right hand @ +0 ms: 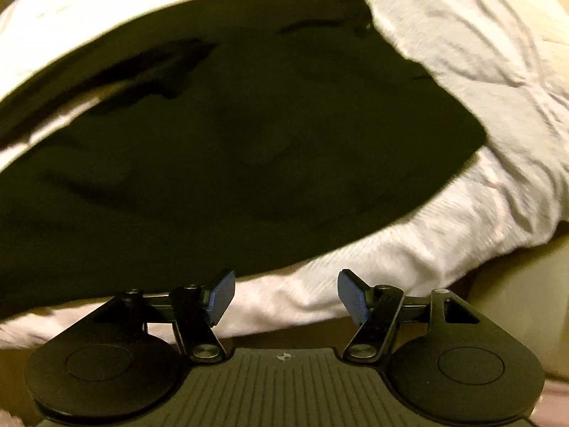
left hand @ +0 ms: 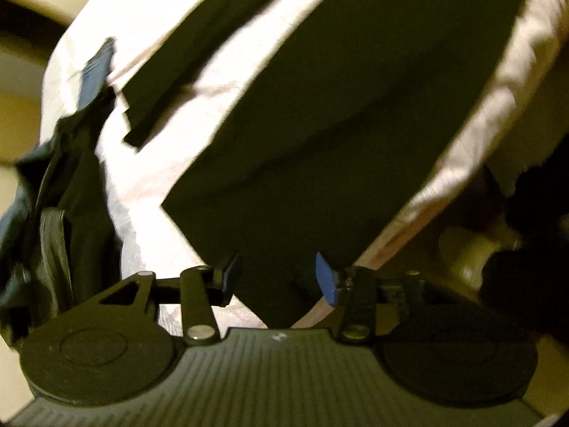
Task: Fold clothes
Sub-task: 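Release the trousers leg and raise both grippers above the flattened trousers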
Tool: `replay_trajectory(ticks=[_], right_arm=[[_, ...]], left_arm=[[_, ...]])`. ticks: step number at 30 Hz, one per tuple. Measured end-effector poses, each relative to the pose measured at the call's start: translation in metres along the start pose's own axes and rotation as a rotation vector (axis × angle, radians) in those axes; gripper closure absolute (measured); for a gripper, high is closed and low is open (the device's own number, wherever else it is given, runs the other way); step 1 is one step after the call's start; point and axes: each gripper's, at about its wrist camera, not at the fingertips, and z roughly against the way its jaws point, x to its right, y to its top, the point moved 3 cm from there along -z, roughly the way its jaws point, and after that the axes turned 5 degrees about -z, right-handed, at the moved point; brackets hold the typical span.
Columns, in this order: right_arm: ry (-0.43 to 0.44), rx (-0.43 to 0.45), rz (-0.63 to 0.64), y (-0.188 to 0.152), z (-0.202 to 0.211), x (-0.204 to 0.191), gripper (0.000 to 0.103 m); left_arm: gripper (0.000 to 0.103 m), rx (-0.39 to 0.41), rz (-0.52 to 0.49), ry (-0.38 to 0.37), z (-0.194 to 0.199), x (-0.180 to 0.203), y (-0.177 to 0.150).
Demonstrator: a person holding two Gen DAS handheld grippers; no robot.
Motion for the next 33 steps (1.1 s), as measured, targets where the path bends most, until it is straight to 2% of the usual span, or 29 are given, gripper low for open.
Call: replay_trajectory(ticks=[1, 2, 3, 7, 14, 19, 26, 30, 33], right_arm=[[0.008, 0.015, -0.016, -0.003, 0.011, -0.004, 0.021], [0.016, 0.030, -0.033, -0.006, 0.023, -0.009, 0.017], [0.022, 0.043, -0.054, -0.008, 0.034, -0.014, 0.013], [0.048, 0.095, -0.112, -0.009, 0.072, -0.034, 0.011], [0.042, 0.167, -0.094, -0.011, 0.119, -0.057, 0.009], [0.008, 0.176, -0.039, -0.012, 0.138, -0.054, 0.009], [-0.021, 0.110, 0.025, -0.014, 0.144, -0.029, 0.009], [-0.012, 0.111, 0.036, -0.006, 0.146, -0.015, 0.009], [0.012, 0.115, 0.045, 0.002, 0.148, -0.007, 0.009]], left_arm=[[0.049, 0.014, 0.044, -0.004, 0.004, -0.006, -0.002], [0.042, 0.023, 0.082, -0.008, 0.007, -0.011, -0.004], [0.040, 0.032, 0.121, -0.013, 0.010, -0.016, -0.007], [0.036, 0.041, 0.211, -0.032, 0.014, -0.028, -0.018], [0.024, 0.082, 0.311, -0.075, 0.030, -0.038, -0.021], [0.023, 0.095, 0.276, -0.079, 0.039, -0.024, -0.004], [0.023, 0.151, 0.247, -0.081, 0.063, -0.003, 0.045], [0.022, 0.191, 0.254, -0.093, 0.082, 0.008, 0.069], [0.022, 0.204, 0.240, -0.075, 0.094, 0.018, 0.082]])
